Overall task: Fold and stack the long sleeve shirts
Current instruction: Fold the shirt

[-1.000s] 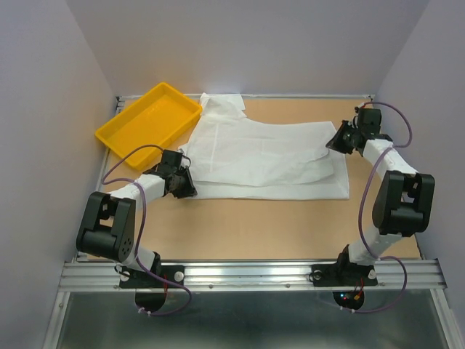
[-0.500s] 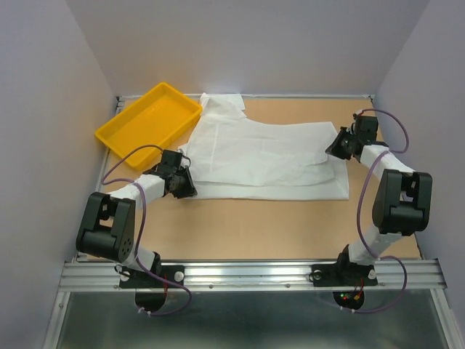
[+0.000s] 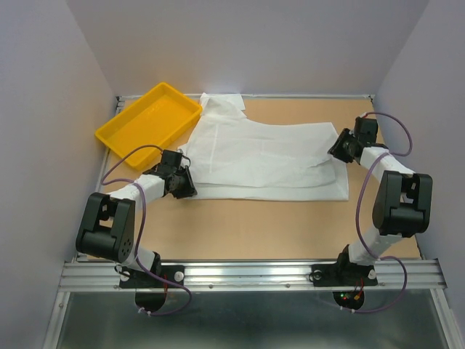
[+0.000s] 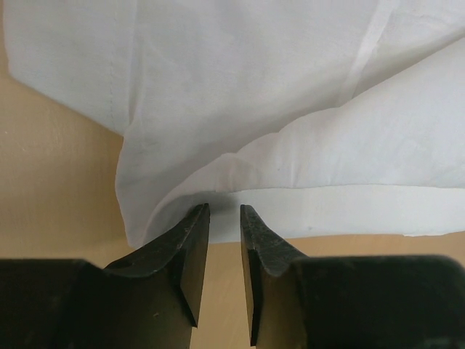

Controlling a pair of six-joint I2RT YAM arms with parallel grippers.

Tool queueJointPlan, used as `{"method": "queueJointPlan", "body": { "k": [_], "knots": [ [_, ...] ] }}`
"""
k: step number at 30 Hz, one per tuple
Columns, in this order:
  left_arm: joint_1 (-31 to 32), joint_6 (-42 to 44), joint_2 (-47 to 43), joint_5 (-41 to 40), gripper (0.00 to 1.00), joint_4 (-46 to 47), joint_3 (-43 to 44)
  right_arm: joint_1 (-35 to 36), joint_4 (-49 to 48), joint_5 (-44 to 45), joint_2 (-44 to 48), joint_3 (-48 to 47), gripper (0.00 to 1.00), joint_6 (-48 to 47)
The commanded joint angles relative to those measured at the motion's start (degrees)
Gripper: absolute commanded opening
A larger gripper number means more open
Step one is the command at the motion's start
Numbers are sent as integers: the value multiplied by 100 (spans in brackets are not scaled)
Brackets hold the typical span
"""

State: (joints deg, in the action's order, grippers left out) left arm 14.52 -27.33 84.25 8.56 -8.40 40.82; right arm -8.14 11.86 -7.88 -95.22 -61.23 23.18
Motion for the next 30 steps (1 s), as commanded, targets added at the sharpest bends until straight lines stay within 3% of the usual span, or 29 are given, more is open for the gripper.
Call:
{"method": "queueJointPlan", "body": {
  "k": [1, 6, 10, 12, 16, 20, 27, 30],
  "knots": [
    [-37, 70, -92, -197, 42, -407, -92, 23, -254, 15, 162, 41, 41, 46],
    [-37, 61, -513, -118, 64, -679, 197, 32, -167, -231, 407, -152, 70, 204],
    [-20, 26, -953, -47, 84, -961, 576, 93, -157, -521, 802, -301, 76, 423],
    [-2, 9, -1103, 32, 85, -1101, 760, 251, -166, -731, 882, -345, 76, 477],
    [103, -9, -1341, 198, 83, -1111, 1270, 664, -219, -996, 961, -337, 76, 766],
    [445, -298, -1104, 584, 70, -349, 1455, 1217, -788, -1312, 891, -83, 75, 1337],
    [973, -580, 345, 1147, 54, 805, 1842, 1544, -2685, -1822, 566, 945, 71, 2164],
    [965, -563, 899, 1026, 47, 1174, 1781, 1544, -3284, -1867, 417, 1472, 70, 2304]
  ]
}}
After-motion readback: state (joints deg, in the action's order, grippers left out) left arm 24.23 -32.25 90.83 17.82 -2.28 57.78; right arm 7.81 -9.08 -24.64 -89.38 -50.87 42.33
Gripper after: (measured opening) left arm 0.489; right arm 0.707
